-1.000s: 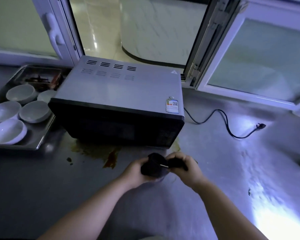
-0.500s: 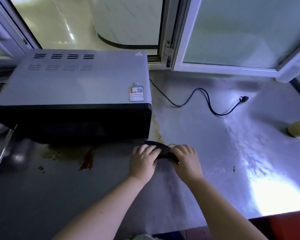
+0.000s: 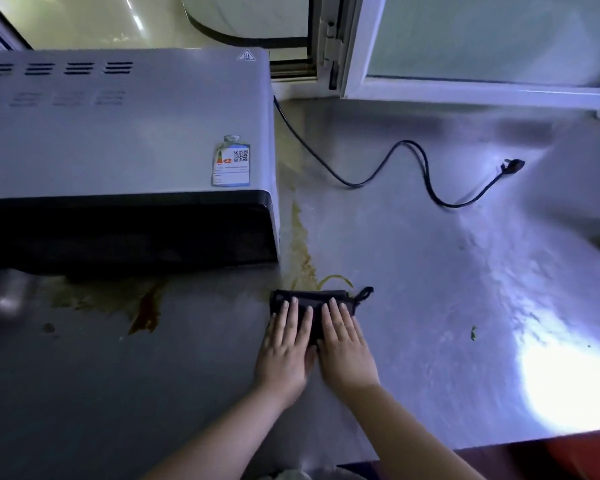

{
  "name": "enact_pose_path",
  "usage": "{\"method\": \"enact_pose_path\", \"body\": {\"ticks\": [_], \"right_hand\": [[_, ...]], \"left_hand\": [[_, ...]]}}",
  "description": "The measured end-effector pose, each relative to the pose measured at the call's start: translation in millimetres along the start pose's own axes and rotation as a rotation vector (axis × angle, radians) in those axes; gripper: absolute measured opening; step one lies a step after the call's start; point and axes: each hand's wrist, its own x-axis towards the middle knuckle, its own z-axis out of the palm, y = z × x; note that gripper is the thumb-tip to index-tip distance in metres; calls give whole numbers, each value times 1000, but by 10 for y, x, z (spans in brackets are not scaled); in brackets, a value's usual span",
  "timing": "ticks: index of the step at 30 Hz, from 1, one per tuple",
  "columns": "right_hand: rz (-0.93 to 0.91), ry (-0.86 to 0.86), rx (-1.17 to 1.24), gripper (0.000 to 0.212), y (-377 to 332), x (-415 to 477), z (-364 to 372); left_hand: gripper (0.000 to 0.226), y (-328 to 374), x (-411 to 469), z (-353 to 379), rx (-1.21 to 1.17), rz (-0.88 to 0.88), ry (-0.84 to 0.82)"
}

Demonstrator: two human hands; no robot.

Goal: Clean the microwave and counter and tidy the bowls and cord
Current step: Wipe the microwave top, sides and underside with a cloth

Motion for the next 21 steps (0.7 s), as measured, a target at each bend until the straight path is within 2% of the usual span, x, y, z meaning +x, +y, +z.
{"method": "enact_pose_path", "body": {"ticks": [5,10,13,16,18,21], "right_hand": [[83,43,-56,64,267,508,-204],[113,-58,-133,57,531,1337,-666],[101,-75,-143,57,541,1529,-745],[54,-64,-111,57,546,1324,-616],[-8,3,-107,60,535,977,-409],[-55,-38,-71,62,461,390,-127]], "left_hand": [[62,26,613,10,5,24,38],[59,-2,1563,-89,40,-35,34],[60,-47,1764,-120,38,-55,4],[59,1,1541,-92,45,-54,46],[60,77,1091,-29,41,-76,43],[61,149,309,43,30,-106,53]]}}
